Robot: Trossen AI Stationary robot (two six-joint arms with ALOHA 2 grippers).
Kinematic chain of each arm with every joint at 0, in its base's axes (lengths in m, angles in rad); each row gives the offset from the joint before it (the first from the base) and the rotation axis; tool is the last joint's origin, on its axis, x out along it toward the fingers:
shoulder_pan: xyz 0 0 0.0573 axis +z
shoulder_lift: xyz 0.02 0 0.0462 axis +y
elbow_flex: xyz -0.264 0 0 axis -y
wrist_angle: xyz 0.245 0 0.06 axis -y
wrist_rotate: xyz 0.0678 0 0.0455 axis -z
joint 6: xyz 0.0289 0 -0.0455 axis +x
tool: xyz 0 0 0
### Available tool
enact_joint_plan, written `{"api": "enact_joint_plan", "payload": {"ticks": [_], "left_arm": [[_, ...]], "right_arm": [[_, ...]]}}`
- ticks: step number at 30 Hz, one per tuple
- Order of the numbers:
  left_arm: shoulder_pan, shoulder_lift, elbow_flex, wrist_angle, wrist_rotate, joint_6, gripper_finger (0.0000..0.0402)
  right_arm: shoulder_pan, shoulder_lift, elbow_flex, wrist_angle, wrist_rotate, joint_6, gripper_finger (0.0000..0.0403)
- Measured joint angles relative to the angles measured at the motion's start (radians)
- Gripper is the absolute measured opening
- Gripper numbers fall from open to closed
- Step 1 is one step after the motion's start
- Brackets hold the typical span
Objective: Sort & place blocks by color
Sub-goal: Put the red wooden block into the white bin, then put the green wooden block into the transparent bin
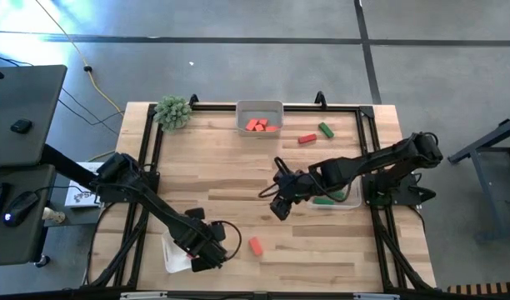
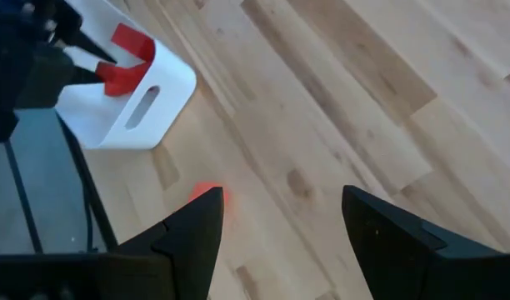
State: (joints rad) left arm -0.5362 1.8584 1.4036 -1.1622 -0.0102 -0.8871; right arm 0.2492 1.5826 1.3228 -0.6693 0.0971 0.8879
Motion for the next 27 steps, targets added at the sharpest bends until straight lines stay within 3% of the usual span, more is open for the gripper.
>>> {"api": "enact_joint_plan", "payload": {"ticks": [13, 17, 22, 27], "left_arm": [[0.021, -0.009, 0.002, -0.002, 0.033, 0.000, 0.0137], [0.020, -0.038, 0.025, -0.015, 0.021, 0.000, 0.0134], [0.031, -0.081, 0.076, -0.020, -0.044, 0.001, 0.0134], [0.061, -0.139, 0.096, -0.023, -0.118, 0.027, 0.0135]], "right_arm": [[0.065, 0.000, 0.000, 0.000, 0.015, 0.008, 0.0233], [0.068, 0.000, -0.002, -0.008, 0.079, -0.019, 0.0233], [0.055, 0.000, -0.002, -0.031, 0.170, -0.111, 0.0233], [0.017, 0.000, -0.002, -0.064, 0.192, -0.195, 0.0233]]}}
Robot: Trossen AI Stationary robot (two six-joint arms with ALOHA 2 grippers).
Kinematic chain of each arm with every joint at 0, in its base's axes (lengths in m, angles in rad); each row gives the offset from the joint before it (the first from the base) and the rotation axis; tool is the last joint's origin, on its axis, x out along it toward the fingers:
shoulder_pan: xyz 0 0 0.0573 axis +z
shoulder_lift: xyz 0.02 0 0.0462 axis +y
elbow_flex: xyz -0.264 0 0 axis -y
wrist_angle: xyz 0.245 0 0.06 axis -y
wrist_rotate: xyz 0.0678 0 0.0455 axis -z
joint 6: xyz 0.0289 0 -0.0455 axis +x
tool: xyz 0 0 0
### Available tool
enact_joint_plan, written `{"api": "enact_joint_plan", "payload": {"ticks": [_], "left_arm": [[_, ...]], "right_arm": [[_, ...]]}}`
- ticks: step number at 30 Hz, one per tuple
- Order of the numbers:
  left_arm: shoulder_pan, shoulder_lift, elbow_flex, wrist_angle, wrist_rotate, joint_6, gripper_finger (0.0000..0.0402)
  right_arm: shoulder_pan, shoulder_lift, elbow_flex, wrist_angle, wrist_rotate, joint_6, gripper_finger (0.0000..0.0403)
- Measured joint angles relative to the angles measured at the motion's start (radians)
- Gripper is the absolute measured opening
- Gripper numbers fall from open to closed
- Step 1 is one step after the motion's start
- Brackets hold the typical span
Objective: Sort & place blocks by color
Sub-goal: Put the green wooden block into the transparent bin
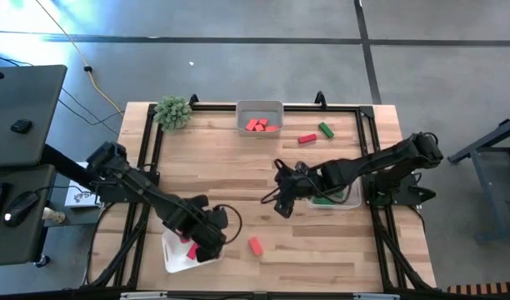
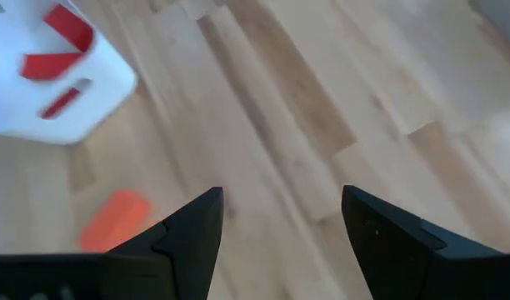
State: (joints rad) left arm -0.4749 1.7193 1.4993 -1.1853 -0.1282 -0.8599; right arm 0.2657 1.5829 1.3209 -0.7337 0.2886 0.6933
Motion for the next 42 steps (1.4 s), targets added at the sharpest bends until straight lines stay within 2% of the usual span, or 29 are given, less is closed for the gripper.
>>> {"api": "enact_joint_plan", "payload": {"ticks": [8, 13, 25, 30, 36, 42], "left_arm": [[0.100, -0.094, 0.000, 0.000, -0.118, 0.058, 0.0132], [0.187, -0.137, 0.000, 0.002, -0.181, 0.105, 0.0132], [0.419, -0.165, 0.000, 0.001, -0.200, 0.304, 0.0131], [0.515, -0.165, 0.000, 0.001, -0.198, 0.372, 0.0131], [0.621, -0.165, 0.000, 0.001, -0.198, 0.414, 0.0131], [0.701, -0.165, 0.000, 0.006, -0.198, 0.426, 0.0131]], "right_arm": [[-0.096, 0.000, 0.000, -0.118, -0.014, -0.261, 0.0233], [-0.189, 0.000, 0.000, -0.158, -0.086, -0.481, 0.0233], [-0.460, 0.000, 0.000, -0.232, -0.192, -0.870, 0.0233], [-0.568, 0.000, 0.000, -0.248, -0.192, -0.928, 0.0233], [-0.721, 0.000, 0.000, -0.268, -0.198, -0.899, 0.0233], [-0.890, 0.000, -0.001, -0.287, -0.301, -0.834, 0.0233]]}}
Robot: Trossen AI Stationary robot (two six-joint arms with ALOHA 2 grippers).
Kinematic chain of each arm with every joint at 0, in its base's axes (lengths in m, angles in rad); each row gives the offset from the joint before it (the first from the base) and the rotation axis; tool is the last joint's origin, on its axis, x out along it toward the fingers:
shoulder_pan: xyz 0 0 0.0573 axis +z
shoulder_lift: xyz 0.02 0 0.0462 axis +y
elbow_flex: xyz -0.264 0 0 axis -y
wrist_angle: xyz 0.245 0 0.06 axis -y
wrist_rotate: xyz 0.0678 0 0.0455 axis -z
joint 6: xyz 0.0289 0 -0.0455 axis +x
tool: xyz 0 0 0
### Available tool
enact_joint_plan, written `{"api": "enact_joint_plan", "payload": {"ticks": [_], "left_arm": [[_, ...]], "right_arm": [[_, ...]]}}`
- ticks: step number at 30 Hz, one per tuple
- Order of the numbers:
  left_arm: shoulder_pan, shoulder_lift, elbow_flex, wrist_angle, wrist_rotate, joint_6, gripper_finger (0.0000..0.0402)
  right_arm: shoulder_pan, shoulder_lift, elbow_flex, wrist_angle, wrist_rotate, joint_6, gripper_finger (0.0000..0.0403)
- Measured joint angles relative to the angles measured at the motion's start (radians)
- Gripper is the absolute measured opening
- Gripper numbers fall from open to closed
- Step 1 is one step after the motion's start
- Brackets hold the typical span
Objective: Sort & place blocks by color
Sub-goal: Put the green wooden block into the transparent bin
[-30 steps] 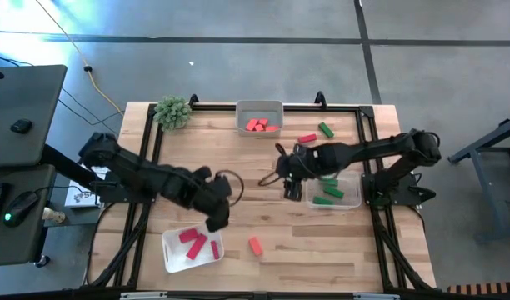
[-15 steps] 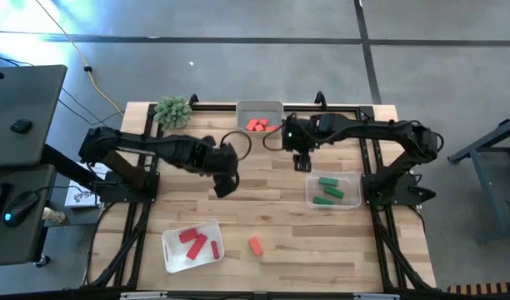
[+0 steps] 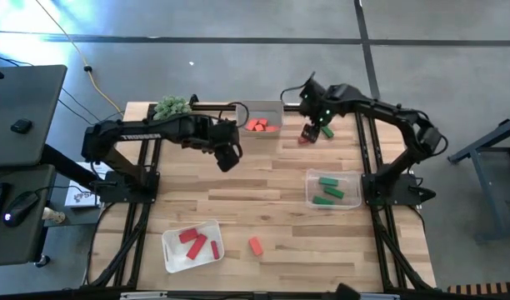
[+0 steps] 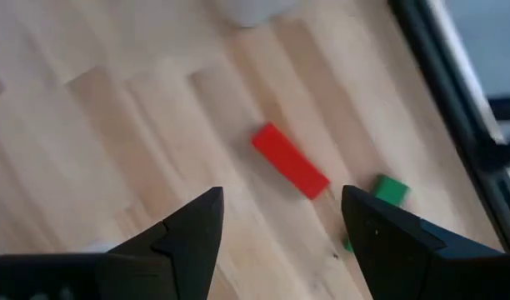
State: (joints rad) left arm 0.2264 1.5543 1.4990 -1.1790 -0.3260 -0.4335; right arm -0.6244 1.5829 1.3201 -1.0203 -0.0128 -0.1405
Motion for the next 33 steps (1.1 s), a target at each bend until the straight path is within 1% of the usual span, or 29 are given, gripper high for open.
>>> {"api": "enact_joint_plan", "payload": {"ticks": [7, 14, 23, 29, 33], "left_arm": [[0.074, 0.000, 0.000, 0.011, 0.000, 0.007, 0.0131], [0.130, 0.001, 0.000, 0.078, 0.001, 0.036, 0.0131], [0.180, 0.001, 0.000, 0.111, 0.001, 0.053, 0.0131], [0.202, 0.001, 0.000, 0.129, 0.001, 0.053, 0.0131], [0.213, 0.001, 0.000, 0.137, 0.001, 0.053, 0.0131]], "right_arm": [[-0.162, 0.000, 0.000, 0.000, -0.029, 0.063, 0.0233], [-0.263, 0.045, 0.000, 0.000, -0.022, 0.111, 0.0233], [-0.288, 0.146, 0.000, -0.004, -0.015, 0.091, 0.0233], [-0.288, 0.249, -0.001, -0.066, 0.037, 0.080, 0.0233], [-0.288, 0.303, -0.001, -0.070, 0.068, 0.080, 0.0233]]}}
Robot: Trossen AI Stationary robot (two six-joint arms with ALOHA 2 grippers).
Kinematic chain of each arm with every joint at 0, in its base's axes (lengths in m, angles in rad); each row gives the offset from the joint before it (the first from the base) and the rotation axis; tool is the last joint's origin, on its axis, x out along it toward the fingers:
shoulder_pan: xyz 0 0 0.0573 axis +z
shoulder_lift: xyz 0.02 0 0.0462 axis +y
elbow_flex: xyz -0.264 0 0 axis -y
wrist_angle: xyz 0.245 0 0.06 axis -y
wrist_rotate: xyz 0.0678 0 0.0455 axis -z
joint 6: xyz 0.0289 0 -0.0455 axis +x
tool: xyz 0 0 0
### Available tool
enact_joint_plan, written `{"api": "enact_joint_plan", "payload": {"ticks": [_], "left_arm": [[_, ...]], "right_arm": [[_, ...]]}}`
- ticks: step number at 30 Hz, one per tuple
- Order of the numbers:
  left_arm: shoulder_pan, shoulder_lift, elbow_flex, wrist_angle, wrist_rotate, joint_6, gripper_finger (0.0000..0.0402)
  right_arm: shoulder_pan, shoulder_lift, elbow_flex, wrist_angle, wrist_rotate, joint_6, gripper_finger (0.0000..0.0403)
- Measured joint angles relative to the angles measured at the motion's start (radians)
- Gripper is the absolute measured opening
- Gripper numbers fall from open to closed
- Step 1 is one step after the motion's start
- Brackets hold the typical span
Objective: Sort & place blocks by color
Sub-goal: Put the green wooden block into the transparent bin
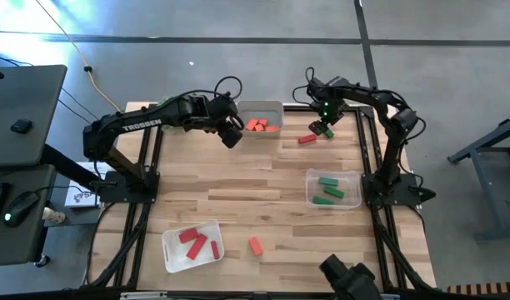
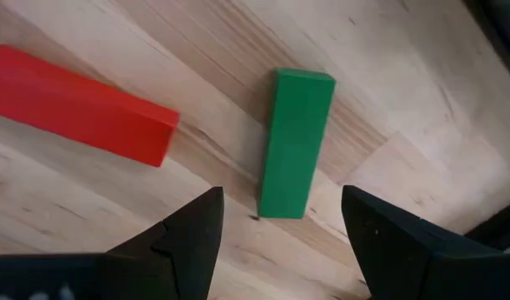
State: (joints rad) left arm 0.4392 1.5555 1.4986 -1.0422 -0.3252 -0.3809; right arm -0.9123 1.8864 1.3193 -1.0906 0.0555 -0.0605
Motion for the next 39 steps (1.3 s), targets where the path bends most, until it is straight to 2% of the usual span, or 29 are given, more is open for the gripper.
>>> {"api": "enact_joint_plan", "payload": {"ticks": [9, 18, 29, 33, 39], "left_arm": [[0.020, 0.000, 0.000, 0.000, 0.000, 0.000, 0.0131], [0.026, 0.000, 0.000, 0.000, 0.000, 0.018, 0.0131], [0.031, 0.000, 0.000, 0.000, 0.000, 0.026, 0.0131], [0.039, 0.000, 0.000, 0.001, 0.000, 0.026, 0.0131], [0.041, 0.000, 0.000, 0.001, 0.000, 0.026, 0.0131]], "right_arm": [[-0.004, 0.056, 0.000, 0.031, 0.001, -0.007, 0.0233], [-0.038, 0.057, -0.002, 0.068, 0.021, 0.004, 0.0233], [-0.053, 0.054, -0.091, 0.131, -0.001, 0.001, 0.0231], [-0.052, 0.054, -0.094, 0.132, -0.005, 0.008, 0.0199], [-0.050, 0.054, -0.095, 0.132, -0.016, 0.008, 0.0094]]}}
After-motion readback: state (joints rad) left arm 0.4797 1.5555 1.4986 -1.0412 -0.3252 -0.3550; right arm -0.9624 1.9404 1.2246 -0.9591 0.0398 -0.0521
